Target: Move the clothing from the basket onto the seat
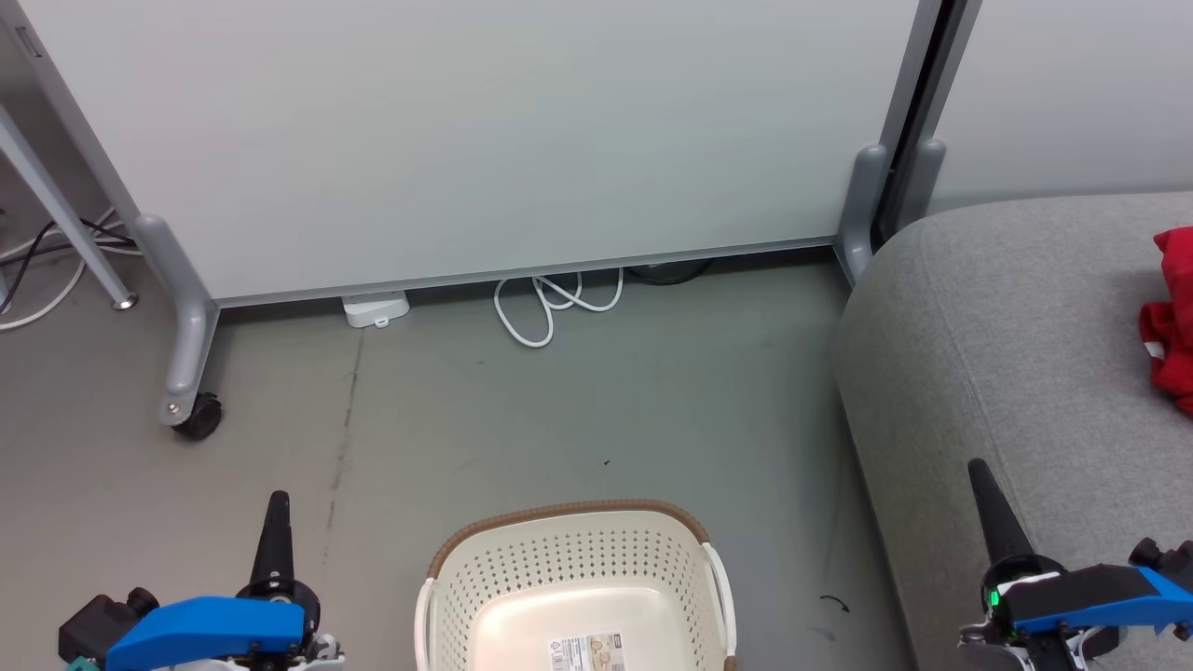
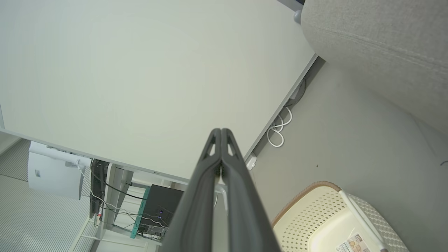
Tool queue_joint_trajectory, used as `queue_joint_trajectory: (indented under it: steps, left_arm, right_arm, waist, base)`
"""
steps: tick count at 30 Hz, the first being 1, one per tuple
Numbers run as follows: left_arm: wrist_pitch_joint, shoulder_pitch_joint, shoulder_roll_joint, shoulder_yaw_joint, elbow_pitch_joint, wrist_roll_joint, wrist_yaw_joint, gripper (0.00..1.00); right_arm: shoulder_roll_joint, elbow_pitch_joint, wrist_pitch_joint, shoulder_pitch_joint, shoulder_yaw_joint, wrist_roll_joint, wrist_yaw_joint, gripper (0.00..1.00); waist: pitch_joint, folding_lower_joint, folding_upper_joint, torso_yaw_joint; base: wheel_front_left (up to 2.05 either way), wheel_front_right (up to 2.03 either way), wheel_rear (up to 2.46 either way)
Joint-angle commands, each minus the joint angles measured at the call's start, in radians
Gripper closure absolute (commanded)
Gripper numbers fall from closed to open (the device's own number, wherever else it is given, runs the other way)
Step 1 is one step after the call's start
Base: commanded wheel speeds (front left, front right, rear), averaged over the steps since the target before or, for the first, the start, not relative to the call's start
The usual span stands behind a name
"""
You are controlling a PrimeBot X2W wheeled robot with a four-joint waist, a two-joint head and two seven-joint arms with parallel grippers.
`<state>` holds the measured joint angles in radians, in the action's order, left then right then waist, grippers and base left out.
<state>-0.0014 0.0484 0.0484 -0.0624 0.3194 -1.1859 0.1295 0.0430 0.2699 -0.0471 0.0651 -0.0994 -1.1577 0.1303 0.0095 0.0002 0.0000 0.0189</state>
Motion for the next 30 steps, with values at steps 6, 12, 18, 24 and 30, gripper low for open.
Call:
queue_joint_trajectory:
  steps: [6,12,18,24,30]
  left_arm:
    - [0.02,0.03,0.002,-0.013,-0.022,-0.07,0.001,1.0]
    - [0.034,0.035,0.003,-0.018,-0.03,-0.122,0.001,1.0]
    - [0.047,0.041,0.003,-0.024,-0.038,-0.171,0.001,1.0]
    - [0.061,0.045,0.003,-0.03,-0.045,-0.217,0.002,1.0]
    - [0.071,0.049,0.003,-0.035,-0.051,-0.255,0.002,1.0]
  right_arm:
    - [0.007,-0.014,-0.012,0.026,-0.004,-0.075,0.001,1.0]
    - [0.008,-0.016,-0.021,0.029,-0.006,-0.13,0.001,1.0]
    - [0.008,-0.018,-0.029,0.033,-0.007,-0.183,0.001,1.0]
    - [0.009,-0.02,-0.036,0.037,-0.009,-0.233,0.001,1.0]
    - [0.009,-0.021,-0.04,0.037,-0.01,-0.272,0.001,1.0]
  waist:
    - [-0.001,-0.0001,0.0,-0.002]
    - [-0.001,-0.0001,0.0,-0.004]
    - [-0.002,-0.0001,0.0,-0.006]
    - [-0.003,-0.0001,0.0,-0.008]
    - [-0.003,-0.0001,0.0,-0.01]
  base:
    - [0.0,0.0,0.0]
    - [0.0,0.0,0.0]
    - [0.0,0.0,0.0]
    - [0.0,0.0,0.0]
    - [0.0,0.0,0.0]
